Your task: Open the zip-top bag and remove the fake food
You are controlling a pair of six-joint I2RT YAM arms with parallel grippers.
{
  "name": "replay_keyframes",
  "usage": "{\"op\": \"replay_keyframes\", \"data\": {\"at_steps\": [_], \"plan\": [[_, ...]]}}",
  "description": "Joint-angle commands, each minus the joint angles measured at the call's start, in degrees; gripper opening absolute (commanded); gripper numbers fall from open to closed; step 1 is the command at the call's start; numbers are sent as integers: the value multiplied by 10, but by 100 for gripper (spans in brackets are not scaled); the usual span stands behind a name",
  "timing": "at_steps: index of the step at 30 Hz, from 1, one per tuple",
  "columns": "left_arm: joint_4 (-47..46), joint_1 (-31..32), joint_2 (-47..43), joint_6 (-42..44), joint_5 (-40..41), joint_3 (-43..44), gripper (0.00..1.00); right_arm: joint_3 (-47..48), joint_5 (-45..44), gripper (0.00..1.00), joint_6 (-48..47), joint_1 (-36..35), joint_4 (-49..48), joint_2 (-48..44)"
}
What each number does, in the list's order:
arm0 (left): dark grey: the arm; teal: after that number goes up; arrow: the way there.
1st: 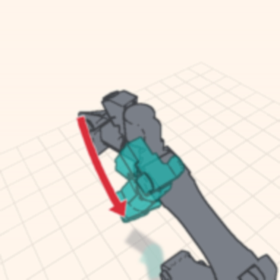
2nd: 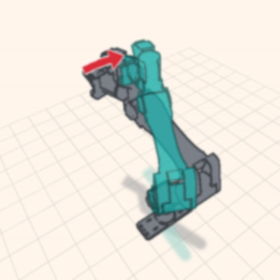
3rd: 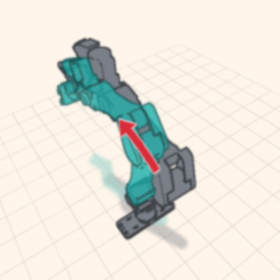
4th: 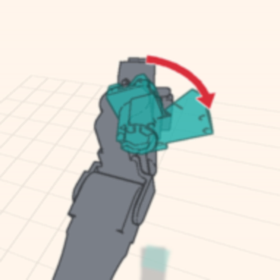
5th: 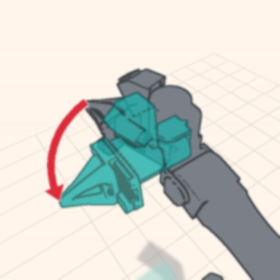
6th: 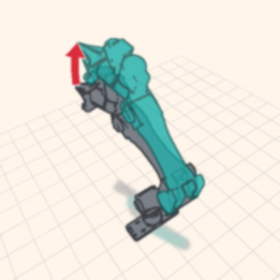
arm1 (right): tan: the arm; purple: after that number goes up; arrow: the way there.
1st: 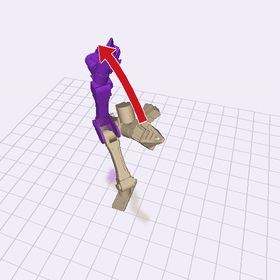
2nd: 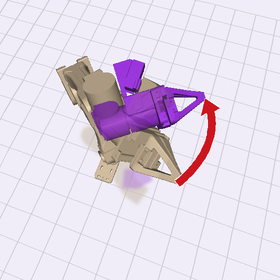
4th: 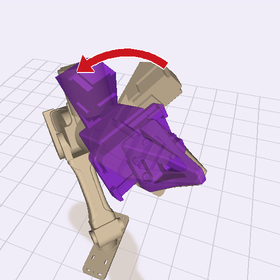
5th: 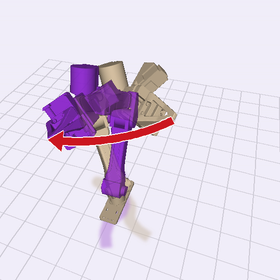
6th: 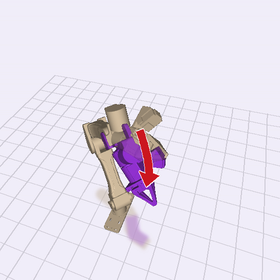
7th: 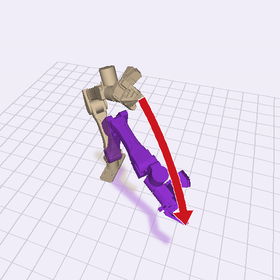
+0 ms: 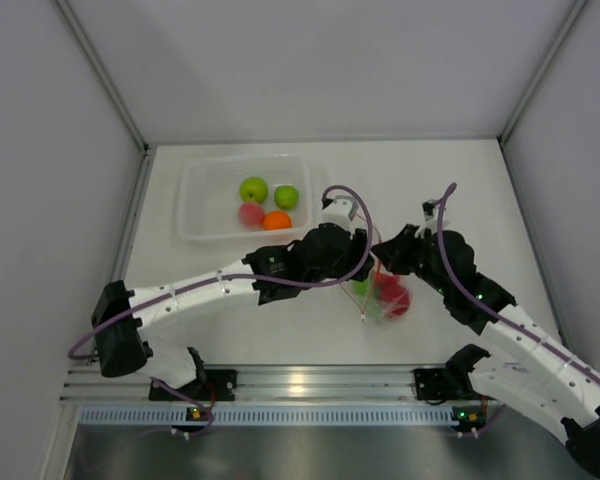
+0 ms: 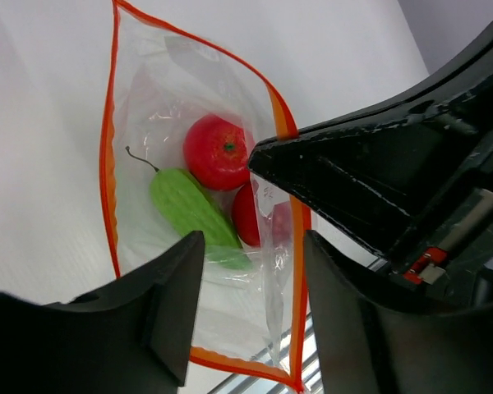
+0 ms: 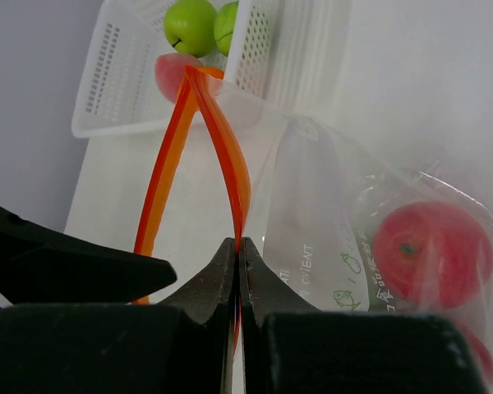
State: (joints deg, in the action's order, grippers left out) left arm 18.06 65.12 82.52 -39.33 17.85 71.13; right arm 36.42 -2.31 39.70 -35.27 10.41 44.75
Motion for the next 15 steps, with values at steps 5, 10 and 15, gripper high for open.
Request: {"op": "replay_keyframes", "data": {"at_steps": [5,10,15], "plan": [[-23,7,77,-6,21,54,46,18,-43,0,-21,-10,0,-27],[-22,7,148,-21,25,94,42,37,-85,0,-64,-2,79,-44],[-22,11,189,-48,39,91,39,42,-123,0,-98,10,155,-62]]}}
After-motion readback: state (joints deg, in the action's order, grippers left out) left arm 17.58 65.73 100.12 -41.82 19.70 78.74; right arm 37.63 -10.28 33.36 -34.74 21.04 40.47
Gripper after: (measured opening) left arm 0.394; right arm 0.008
